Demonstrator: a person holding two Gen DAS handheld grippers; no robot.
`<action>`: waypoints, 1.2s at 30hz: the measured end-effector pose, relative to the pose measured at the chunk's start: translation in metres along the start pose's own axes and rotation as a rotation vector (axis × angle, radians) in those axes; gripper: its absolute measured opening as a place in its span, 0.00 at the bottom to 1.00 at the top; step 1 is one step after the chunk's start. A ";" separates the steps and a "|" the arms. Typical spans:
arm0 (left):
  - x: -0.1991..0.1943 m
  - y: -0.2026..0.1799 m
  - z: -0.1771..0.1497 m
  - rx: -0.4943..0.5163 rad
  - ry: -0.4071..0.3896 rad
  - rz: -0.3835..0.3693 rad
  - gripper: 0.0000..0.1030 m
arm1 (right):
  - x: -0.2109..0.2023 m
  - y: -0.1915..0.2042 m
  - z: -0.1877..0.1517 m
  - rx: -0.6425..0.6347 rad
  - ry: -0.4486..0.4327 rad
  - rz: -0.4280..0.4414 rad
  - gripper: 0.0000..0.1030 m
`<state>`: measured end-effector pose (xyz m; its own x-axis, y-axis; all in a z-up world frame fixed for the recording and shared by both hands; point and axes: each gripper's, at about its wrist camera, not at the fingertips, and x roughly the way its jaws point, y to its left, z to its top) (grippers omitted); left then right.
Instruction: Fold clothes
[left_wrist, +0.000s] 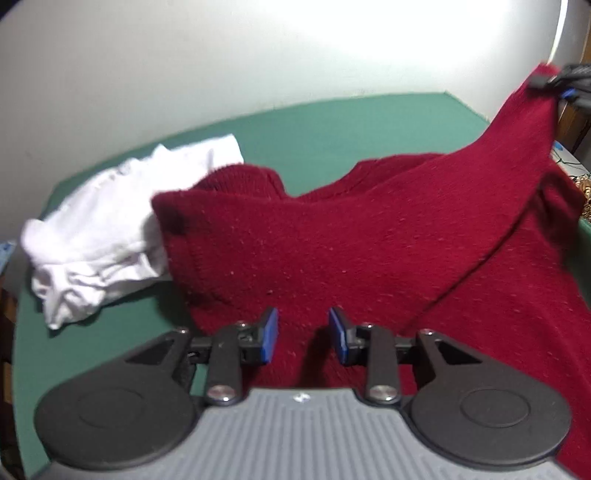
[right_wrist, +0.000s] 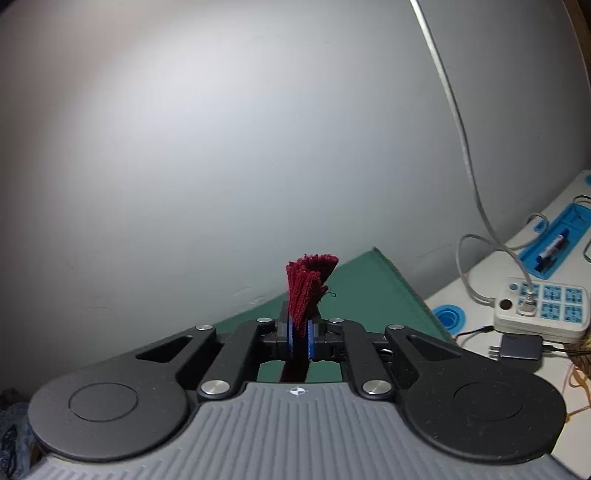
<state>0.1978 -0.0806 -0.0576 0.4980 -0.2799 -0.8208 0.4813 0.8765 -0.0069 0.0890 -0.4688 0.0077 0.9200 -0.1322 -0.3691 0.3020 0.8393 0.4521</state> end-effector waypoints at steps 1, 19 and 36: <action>0.005 0.003 0.002 0.002 -0.002 -0.010 0.33 | -0.008 0.008 0.002 0.012 -0.002 0.063 0.08; -0.077 0.098 -0.066 -0.152 -0.103 -0.255 0.41 | -0.114 0.179 -0.093 -0.157 0.356 0.943 0.09; -0.116 0.058 -0.160 -0.145 -0.084 -0.331 0.46 | -0.180 0.151 -0.153 0.034 0.470 1.001 0.09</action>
<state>0.0526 0.0657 -0.0544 0.3930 -0.5837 -0.7105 0.5221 0.7777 -0.3501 -0.0688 -0.2377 0.0183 0.5681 0.8178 -0.0920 -0.5123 0.4389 0.7382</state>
